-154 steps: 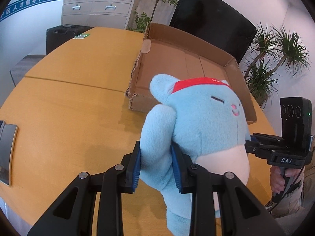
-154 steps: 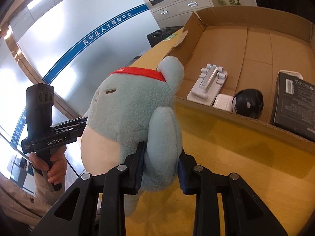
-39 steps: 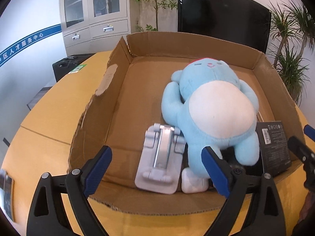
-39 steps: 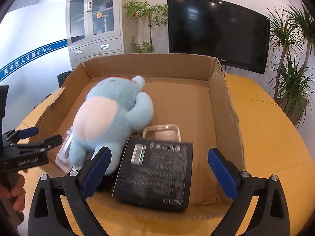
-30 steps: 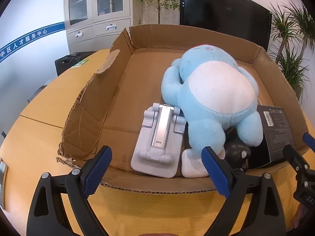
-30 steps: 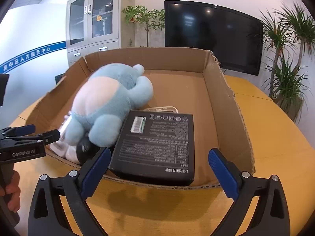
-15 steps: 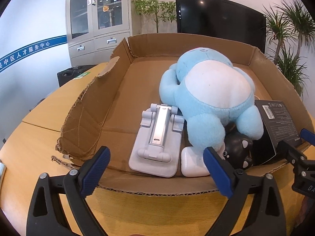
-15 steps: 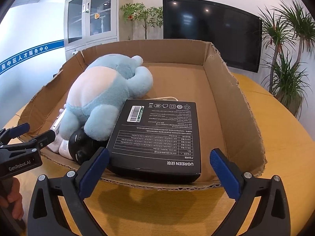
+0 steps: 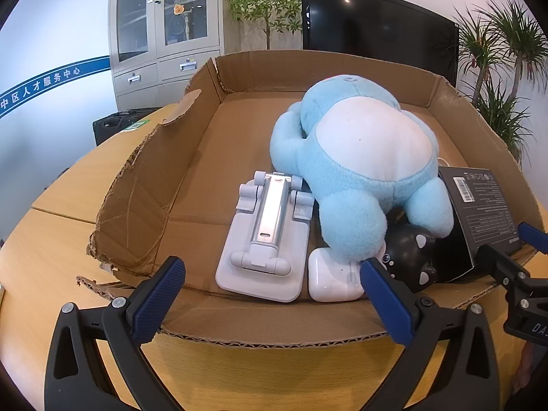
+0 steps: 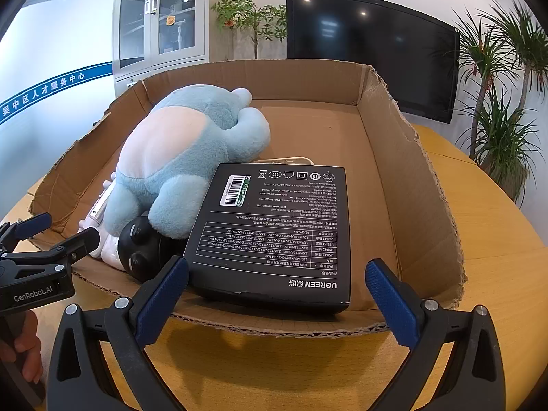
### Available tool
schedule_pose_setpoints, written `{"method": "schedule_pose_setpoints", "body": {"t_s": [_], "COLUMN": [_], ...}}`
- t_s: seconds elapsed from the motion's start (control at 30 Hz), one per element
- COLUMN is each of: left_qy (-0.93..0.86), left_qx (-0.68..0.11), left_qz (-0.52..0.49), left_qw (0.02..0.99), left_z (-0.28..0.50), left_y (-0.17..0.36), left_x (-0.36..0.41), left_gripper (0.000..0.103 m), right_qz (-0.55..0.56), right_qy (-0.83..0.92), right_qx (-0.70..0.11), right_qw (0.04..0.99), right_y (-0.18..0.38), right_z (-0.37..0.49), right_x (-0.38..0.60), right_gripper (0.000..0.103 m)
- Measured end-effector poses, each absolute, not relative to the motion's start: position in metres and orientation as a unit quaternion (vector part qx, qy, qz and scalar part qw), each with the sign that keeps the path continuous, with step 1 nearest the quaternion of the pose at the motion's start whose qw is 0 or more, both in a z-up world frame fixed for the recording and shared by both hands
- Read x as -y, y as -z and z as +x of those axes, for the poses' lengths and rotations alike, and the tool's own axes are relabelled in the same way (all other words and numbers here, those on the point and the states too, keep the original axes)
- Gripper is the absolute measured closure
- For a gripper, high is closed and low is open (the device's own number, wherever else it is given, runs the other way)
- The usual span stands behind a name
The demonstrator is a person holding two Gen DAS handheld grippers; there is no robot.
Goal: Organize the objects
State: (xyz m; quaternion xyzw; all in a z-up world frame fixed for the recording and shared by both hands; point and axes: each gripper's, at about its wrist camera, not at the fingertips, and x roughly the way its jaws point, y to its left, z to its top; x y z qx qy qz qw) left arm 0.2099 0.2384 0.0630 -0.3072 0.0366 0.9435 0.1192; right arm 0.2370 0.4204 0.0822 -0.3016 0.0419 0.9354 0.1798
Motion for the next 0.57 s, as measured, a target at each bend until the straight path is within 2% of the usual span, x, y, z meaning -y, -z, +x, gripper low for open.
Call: {"method": "schedule_pose_setpoints", "body": {"t_s": [0.57], "left_qy": [-0.943], "left_qx": [-0.036], "left_qz": [-0.308], "left_qw": [0.119], "left_z": [0.2108], "left_y": [-0.0618], "left_x": [-0.2399], "left_gripper": [0.001], "right_qz": [-0.302], "right_qy": [-0.935], "right_qx": [-0.042], "right_qw": [0.18], "right_y": [-0.0821], "right_z": [0.2368], "right_x": [-0.4206], "right_gripper": [0.0]}}
